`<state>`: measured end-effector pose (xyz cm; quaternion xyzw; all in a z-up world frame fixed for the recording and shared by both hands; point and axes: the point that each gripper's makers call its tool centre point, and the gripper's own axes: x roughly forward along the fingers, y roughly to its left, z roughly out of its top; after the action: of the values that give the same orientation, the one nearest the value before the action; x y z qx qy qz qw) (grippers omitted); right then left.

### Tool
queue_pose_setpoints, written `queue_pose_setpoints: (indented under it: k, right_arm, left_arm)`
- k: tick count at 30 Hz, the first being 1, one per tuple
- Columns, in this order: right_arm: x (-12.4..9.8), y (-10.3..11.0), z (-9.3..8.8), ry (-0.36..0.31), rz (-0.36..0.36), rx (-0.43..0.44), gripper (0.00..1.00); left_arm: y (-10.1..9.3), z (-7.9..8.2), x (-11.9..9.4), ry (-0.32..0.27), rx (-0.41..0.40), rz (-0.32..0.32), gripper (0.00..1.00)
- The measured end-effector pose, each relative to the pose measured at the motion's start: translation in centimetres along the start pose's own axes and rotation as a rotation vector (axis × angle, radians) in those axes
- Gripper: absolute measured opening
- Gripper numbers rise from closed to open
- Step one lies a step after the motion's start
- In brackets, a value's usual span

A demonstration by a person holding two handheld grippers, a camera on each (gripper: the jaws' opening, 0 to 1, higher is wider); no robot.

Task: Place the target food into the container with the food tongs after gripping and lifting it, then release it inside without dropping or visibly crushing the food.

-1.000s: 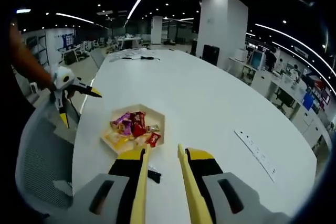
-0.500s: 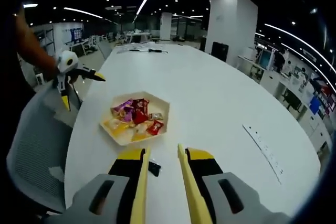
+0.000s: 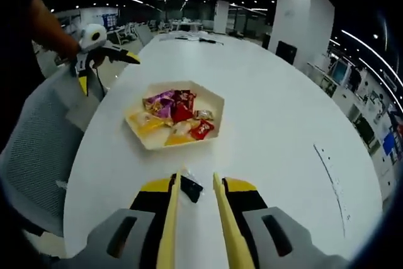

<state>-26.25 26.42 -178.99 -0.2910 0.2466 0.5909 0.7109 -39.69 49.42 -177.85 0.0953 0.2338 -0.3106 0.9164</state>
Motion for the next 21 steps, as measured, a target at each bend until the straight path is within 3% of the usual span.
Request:
queue_pose_setpoints:
  k: [21]
  right_arm:
    - [3.3,0.7,-1.9,0.054,0.097,-0.066,0.29]
  left_arm:
    - [0.0,-0.8,0.2,0.039,0.000,0.002,0.99]
